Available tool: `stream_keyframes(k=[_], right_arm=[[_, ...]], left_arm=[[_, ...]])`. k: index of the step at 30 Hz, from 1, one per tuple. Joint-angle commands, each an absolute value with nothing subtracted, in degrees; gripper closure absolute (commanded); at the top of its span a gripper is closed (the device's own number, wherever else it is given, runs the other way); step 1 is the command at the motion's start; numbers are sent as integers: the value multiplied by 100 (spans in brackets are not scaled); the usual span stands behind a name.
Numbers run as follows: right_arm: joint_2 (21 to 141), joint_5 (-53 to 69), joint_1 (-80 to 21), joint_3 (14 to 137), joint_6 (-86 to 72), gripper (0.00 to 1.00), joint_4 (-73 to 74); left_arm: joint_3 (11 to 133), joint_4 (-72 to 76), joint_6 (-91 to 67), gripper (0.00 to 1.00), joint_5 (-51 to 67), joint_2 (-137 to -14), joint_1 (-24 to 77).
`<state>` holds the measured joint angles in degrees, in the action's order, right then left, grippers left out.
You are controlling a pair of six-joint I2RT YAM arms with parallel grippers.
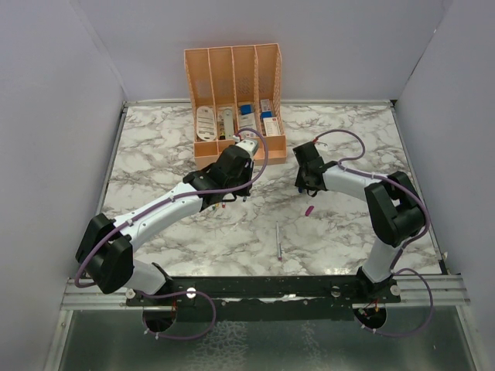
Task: Insert the pens into the pen caps
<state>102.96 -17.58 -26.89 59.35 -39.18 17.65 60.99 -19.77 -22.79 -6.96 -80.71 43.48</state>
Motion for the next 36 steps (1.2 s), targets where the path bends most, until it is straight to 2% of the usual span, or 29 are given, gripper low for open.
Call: stream_keyframes(k=[1, 4, 7, 9, 19, 28, 36], right_arm=[[10758, -1398, -2663, 5400, -3879, 78, 2614], [10874, -1379, -2663, 5465, -3838, 81, 2649], [10982, -1253, -2663, 5518, -3802, 94, 2680], [11012, -1150, -2663, 5517, -3788, 99, 2660], [10563, -1084, -2663, 5671, -3709, 99, 2641], [8930, -1390, -2663, 6125, -3098, 99, 2074], [7432, -1303, -2657, 5752, -2715, 99, 674]], left_arm=[[6145, -1899, -2250, 100, -608, -8027, 4300], [6169, -1916, -2226, 100, -599, -8037, 4307], [6185, -1948, -2215, 100, -617, -8022, 4298], [6170, -1955, -2219, 100, -622, -8001, 4290], [6131, -1799, -2273, 100, -485, -8030, 4289], [6044, -1034, -2338, 100, 2, -7977, 4289], [5382, 772, -2600, 100, 1022, -7785, 4296]])
